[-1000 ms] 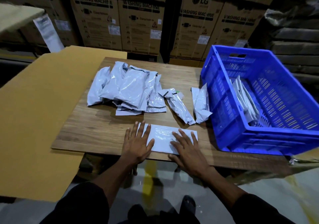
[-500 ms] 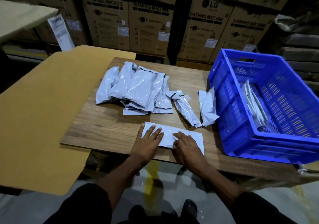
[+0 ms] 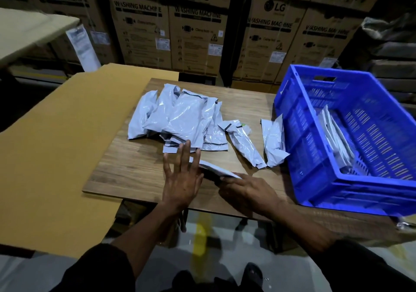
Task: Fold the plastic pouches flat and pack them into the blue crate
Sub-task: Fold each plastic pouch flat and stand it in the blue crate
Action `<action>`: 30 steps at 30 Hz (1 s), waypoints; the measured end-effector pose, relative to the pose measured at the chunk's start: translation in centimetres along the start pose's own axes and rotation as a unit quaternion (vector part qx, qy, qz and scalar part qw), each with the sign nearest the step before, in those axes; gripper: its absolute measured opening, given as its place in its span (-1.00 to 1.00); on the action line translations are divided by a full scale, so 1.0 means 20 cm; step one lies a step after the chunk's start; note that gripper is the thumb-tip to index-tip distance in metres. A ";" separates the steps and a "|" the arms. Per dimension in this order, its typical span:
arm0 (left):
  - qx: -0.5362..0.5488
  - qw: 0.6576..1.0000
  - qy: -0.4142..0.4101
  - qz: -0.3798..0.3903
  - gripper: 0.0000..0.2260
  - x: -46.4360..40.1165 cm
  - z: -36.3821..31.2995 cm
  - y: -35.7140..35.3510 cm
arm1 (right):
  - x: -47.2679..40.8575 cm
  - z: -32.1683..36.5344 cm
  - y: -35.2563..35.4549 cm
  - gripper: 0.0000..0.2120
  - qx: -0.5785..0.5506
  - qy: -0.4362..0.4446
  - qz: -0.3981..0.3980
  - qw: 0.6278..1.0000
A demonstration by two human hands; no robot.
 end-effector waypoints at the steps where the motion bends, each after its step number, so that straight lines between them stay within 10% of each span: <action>1: 0.013 1.000 -0.010 -0.021 -0.36 0.00 0.00 0.02 | -0.02 0.00 0.02 -0.82 -0.047 -0.026 -0.008 0.999; 6: 0.117 0.988 -0.086 -0.058 -0.45 -0.02 0.00 0.04 | -0.12 -0.01 0.12 -0.62 -0.312 -0.256 0.013 0.915; 10: 0.161 0.971 -0.138 0.109 -0.47 0.03 -0.03 -0.11 | -0.17 -0.11 0.14 -0.63 -0.367 -0.314 0.146 0.863; 15: 0.115 0.971 -0.106 0.180 -0.49 0.14 -0.08 -0.19 | -0.19 -0.18 0.01 -0.70 -0.077 -0.264 0.157 0.949; 22: 0.250 0.967 0.031 0.028 -0.56 0.09 -0.26 -0.09 | -0.02 0.21 -0.34 -0.55 -0.136 -0.323 -0.027 0.936; 26: 0.402 0.877 0.182 0.190 -0.32 0.04 -0.29 -0.08 | -0.01 0.25 -0.39 -0.37 -0.093 -0.321 -0.005 0.942; 30: 0.357 0.913 0.087 0.175 -0.34 0.04 -0.27 -0.13 | 0.02 0.22 -0.41 -0.41 -0.004 -0.273 0.019 0.962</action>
Point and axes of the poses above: each hand's wrist, its own x-axis away from the middle knuckle, its own y-axis out of the back of the hand, z = x × y, the point moved 1 cm from there along -x, towards the middle knuckle, and after that the axes turned 7 degrees about -z, right-handed, at the moved point
